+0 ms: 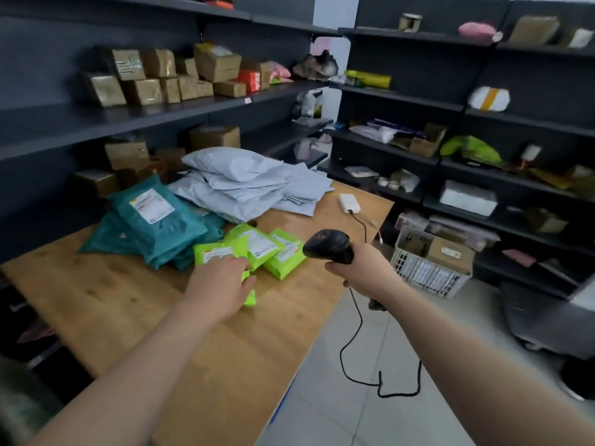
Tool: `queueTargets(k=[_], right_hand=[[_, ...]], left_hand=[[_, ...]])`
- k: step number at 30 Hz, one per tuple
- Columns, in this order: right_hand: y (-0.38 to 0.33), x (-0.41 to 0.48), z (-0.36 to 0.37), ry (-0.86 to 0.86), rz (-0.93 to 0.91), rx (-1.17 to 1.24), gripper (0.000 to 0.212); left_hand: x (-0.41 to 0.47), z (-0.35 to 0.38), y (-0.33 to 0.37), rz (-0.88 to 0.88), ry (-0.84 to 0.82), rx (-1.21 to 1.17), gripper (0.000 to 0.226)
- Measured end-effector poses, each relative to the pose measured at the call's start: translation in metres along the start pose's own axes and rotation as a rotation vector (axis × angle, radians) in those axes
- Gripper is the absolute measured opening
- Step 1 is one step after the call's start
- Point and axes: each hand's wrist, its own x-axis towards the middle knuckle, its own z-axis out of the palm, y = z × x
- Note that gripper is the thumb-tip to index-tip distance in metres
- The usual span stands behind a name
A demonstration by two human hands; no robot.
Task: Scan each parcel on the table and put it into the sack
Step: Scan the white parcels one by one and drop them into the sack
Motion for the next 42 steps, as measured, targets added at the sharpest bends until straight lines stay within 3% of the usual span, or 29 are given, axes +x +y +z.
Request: queueTargets(k=[7,21,26,31,37,39,42], right_hand=[[0.055,0.125,-0.056,0.010,-0.021,0.039,0.030],[0.102,0.403,-0.129,-0.094,-0.073,0.136,0.008],[0.113,0.502,-0.128,-0.176,-0.106,0.164,0.027],[0.127,0.604,-0.112,-0.260,-0.164,0.219,0.024],[0.142,0.697,-0.080,-0.410,-0.122,0.321,0.019],[0.147,0.719,-0.069,-0.446,-0.103,0.351,0.013],[0.154,0.742,-0.053,-0.497,-0.036,0.427,0.019]], left_hand=[[0.118,0.027,0.051,-0.016,0.043,0.016,0.033],[0.375,0.087,0.112,-0.200,0.010,-0.028,0.028],[0.435,0.126,0.111,-0.293,0.017,-0.146,0.027],[0.493,0.180,0.113,-0.487,-0.063,-0.236,0.024],[0.553,0.230,0.114,-0.619,-0.317,-0.205,0.086],[0.563,0.244,0.112,-0.618,-0.394,-0.163,0.096],[0.570,0.260,0.108,-0.616,-0.414,-0.107,0.068]])
